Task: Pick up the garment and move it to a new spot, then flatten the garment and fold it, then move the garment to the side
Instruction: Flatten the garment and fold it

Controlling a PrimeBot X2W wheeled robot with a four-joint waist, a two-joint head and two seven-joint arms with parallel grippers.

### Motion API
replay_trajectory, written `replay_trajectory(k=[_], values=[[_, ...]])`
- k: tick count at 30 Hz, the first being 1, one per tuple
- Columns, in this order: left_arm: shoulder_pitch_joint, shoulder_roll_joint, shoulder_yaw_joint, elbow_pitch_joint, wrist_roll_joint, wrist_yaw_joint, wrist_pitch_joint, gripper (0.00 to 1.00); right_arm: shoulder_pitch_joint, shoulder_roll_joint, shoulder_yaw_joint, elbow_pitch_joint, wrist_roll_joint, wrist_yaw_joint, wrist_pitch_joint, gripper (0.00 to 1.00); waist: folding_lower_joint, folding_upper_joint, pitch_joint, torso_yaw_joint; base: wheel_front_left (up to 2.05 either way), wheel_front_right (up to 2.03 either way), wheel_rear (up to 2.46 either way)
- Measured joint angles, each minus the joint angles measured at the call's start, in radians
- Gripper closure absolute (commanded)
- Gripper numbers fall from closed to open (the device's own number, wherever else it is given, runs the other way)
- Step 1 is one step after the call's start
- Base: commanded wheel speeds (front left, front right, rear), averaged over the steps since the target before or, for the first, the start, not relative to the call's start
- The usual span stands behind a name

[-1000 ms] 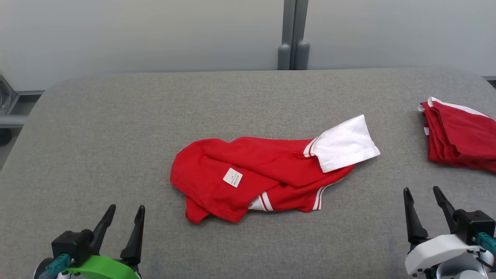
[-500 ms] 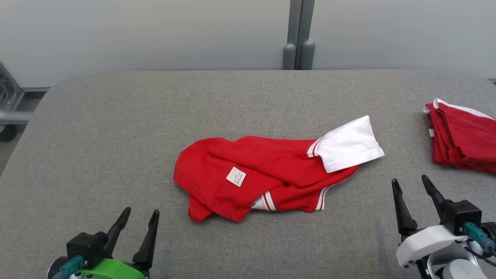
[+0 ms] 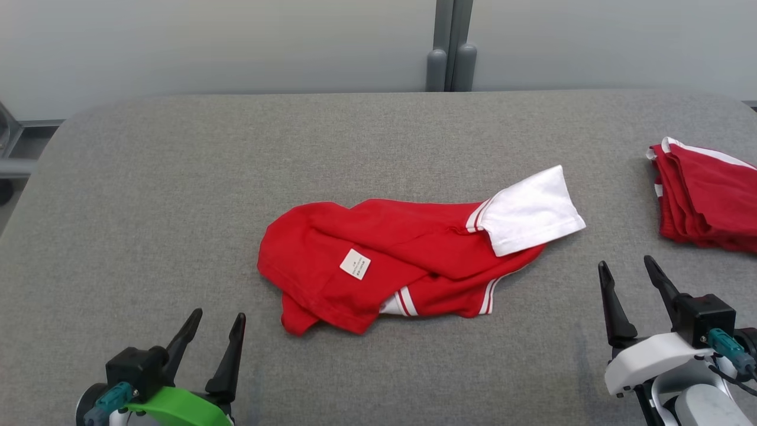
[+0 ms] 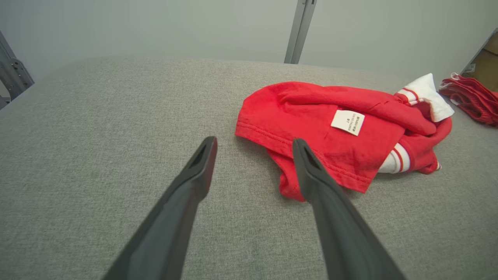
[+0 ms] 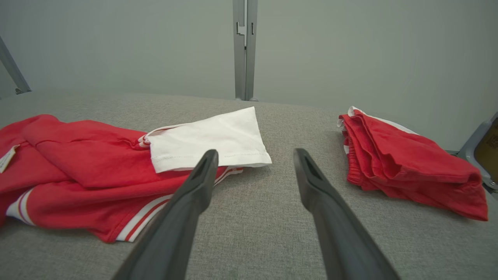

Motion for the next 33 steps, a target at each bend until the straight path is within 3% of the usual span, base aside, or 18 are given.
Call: replay_trajectory(k=[9, 19, 23, 33], values=[[-0.042, -0.008, -0.025, -0.024, 0.014, -0.005, 0.001, 0.00, -0.040, -0.006, -0.017, 0.000, 0.002, 0.000, 0.002, 0.00, 0.0000, 0.0000, 0.045, -0.006, 0.00, 0.00, 0.00], [-0.127, -0.064, -0.111, -0.062, 0.045, -0.005, 0.093, 0.00, -0.199, -0.072, -0.033, 0.023, 0.002, 0.034, 0.094, 0.00, 0.0000, 0.0000, 0.145, -0.009, 0.00, 0.00, 0.00], [-0.182, -0.084, -0.152, -0.055, 0.073, -0.005, 0.146, 0.00, -0.270, -0.099, -0.041, 0.060, 0.002, 0.050, 0.127, 0.00, 0.0000, 0.0000, 0.206, -0.004, 0.00, 0.00, 0.00], [-0.241, -0.103, -0.166, 0.005, 0.089, -0.004, 0.188, 0.00, -0.335, -0.097, -0.040, 0.161, 0.002, 0.068, 0.134, 0.00, 0.0000, 0.0000, 0.281, 0.011, 0.00, 0.00, 0.00]])
